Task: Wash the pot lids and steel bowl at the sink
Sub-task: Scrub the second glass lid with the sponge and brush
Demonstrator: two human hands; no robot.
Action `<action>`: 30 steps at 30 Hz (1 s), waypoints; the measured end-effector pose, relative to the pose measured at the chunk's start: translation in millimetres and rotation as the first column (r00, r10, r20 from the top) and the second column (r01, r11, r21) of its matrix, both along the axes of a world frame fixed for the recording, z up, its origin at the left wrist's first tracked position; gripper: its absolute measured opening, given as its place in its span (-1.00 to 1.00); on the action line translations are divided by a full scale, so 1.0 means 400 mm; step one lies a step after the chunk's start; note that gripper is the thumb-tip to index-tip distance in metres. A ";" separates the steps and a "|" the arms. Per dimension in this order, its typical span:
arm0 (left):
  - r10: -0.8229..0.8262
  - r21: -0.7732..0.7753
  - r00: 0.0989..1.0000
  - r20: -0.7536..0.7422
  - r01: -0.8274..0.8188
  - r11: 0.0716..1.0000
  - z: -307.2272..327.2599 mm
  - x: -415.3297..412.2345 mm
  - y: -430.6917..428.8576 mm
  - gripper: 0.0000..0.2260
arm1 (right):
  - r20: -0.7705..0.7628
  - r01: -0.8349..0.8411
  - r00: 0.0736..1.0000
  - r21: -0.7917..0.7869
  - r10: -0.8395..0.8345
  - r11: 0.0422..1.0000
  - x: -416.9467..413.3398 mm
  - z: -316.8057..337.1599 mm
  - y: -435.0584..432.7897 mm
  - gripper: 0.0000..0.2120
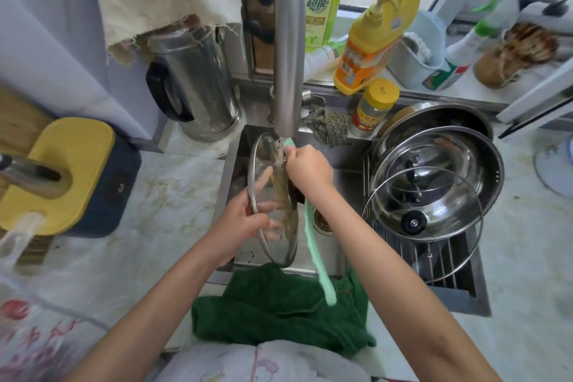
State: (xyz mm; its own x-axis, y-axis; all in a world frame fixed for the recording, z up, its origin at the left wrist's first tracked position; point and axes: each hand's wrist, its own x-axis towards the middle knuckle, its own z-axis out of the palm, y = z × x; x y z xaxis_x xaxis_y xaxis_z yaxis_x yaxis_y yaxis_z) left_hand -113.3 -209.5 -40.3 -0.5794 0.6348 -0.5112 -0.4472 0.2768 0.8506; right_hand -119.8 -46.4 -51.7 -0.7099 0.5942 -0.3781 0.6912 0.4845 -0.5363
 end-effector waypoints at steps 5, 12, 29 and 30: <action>-0.024 0.012 1.000 -0.008 0.024 1.000 0.010 -0.022 -0.031 -0.23 | -0.106 -0.152 0.982 0.047 0.156 0.987 0.129 0.043 -0.081 -0.58; -0.171 -0.042 0.966 -0.192 0.166 0.985 0.050 0.021 -0.010 -0.26 | -0.136 0.065 0.988 -0.104 -0.079 0.993 0.079 0.019 -0.029 -0.53; -0.125 -0.016 0.991 -0.052 0.125 0.992 0.026 0.008 -0.014 -0.24 | -0.209 -0.019 0.978 -0.067 0.005 0.998 0.090 0.022 -0.044 -0.54; -0.136 -0.027 0.990 -0.039 0.135 0.990 0.024 0.010 -0.011 -0.23 | -0.162 0.022 0.986 -0.057 -0.031 0.998 0.064 0.013 -0.029 -0.55</action>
